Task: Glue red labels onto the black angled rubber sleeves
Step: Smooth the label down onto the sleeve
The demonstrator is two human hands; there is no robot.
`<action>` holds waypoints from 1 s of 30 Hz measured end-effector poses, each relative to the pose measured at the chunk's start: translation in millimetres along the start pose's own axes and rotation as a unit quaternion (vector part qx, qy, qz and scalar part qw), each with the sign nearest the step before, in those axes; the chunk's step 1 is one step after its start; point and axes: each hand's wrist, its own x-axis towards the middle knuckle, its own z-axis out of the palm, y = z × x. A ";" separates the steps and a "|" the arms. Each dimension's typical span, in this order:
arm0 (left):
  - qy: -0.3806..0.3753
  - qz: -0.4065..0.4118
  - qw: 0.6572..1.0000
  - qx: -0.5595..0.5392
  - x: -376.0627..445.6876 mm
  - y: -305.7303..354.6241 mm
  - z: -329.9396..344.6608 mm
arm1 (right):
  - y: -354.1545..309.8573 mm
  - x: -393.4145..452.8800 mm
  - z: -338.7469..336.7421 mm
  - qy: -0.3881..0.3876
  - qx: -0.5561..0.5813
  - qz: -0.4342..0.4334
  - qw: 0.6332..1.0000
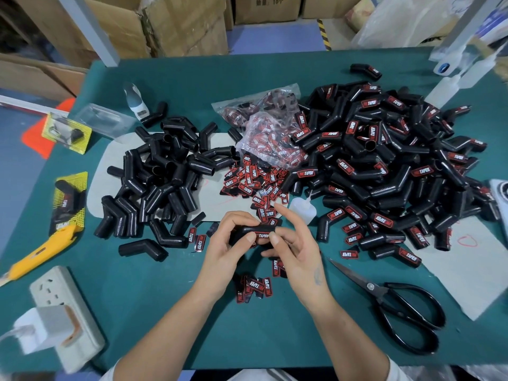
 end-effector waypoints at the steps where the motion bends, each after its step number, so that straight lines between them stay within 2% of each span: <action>1: -0.005 -0.005 1.000 0.006 0.3 -0.5 -1.5 | -0.7 -0.3 -0.1 0.001 -0.002 -0.001 1.000; 5: -0.017 -0.002 0.998 0.057 0.4 -5.3 -8.6 | -3.6 -1.0 -0.1 0.007 -0.001 -0.001 1.000; 7: 0.001 0.047 0.992 0.118 0.4 -5.9 -9.7 | -4.3 -0.7 0.8 0.010 0.010 0.002 1.000; 10: 0.032 0.149 0.964 0.217 -0.5 -5.5 -10.1 | -5.6 0.1 1.4 0.022 0.029 0.010 0.999; 12: 0.048 0.179 0.951 0.247 -2.0 -6.7 -9.0 | -6.8 -0.1 2.1 0.026 0.031 0.014 0.999; 16: 0.064 0.183 0.952 0.235 -2.3 -7.6 -4.7 | -8.2 -0.9 3.0 0.025 0.017 0.019 0.999; 22: 0.054 0.123 0.979 0.155 -0.1 -4.4 -7.1 | -9.3 -2.2 1.8 0.014 0.009 0.021 1.000; 30: 0.039 0.117 0.982 0.141 2.6 -6.5 -4.3 | -4.9 -2.5 3.2 -0.010 -0.021 0.003 1.000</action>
